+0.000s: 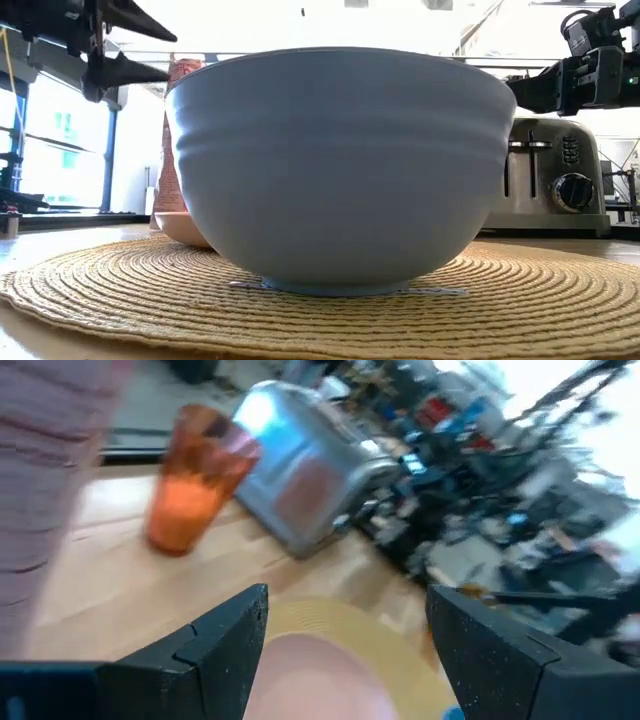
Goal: Arrange a breakfast setting
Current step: Pour the cereal into the blue bowl
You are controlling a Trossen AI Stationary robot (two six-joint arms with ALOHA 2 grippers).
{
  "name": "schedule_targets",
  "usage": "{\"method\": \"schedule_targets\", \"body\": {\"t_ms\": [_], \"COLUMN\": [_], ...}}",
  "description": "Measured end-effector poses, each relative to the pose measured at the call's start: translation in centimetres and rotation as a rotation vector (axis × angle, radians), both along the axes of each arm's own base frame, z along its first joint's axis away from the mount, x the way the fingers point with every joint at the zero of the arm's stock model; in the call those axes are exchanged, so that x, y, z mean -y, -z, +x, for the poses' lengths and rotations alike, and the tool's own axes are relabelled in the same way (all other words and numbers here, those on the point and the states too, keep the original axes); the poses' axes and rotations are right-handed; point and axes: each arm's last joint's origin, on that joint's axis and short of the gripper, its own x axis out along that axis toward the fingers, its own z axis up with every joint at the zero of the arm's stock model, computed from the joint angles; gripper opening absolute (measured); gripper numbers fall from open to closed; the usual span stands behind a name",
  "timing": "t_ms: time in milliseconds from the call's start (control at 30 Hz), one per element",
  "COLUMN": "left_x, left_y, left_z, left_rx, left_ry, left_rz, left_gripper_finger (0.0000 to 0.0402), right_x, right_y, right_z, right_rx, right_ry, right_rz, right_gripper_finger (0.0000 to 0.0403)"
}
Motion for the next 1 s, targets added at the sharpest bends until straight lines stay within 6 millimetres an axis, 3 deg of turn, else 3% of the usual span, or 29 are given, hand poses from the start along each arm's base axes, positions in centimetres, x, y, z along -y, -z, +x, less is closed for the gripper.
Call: {"method": "schedule_targets", "body": {"t_ms": [200,533,1000], "left_x": [-0.3,-0.3,-0.1], "left_y": [0.6,3.1,4.3], "left_z": [-0.3,-0.8,0.0], "left_rx": [-0.110,-0.338,-0.442], "left_ry": [-0.131,-0.136,-0.225], "left_rz": [-0.039,-0.154,-0.004], "left_gripper_finger": [0.0257,0.0257,0.0258], "right_x": [0.0,0.0,0.0], "right_y": [0.0,0.0,0.0], "right_z": [0.0,0.0,0.0], "right_rx": [0.000,0.000,0.000], "right_ry": [0.000,0.000,0.000], "right_rz": [0.000,0.000,0.000], "right_gripper_finger": [0.0052,0.0052,0.0052]}}
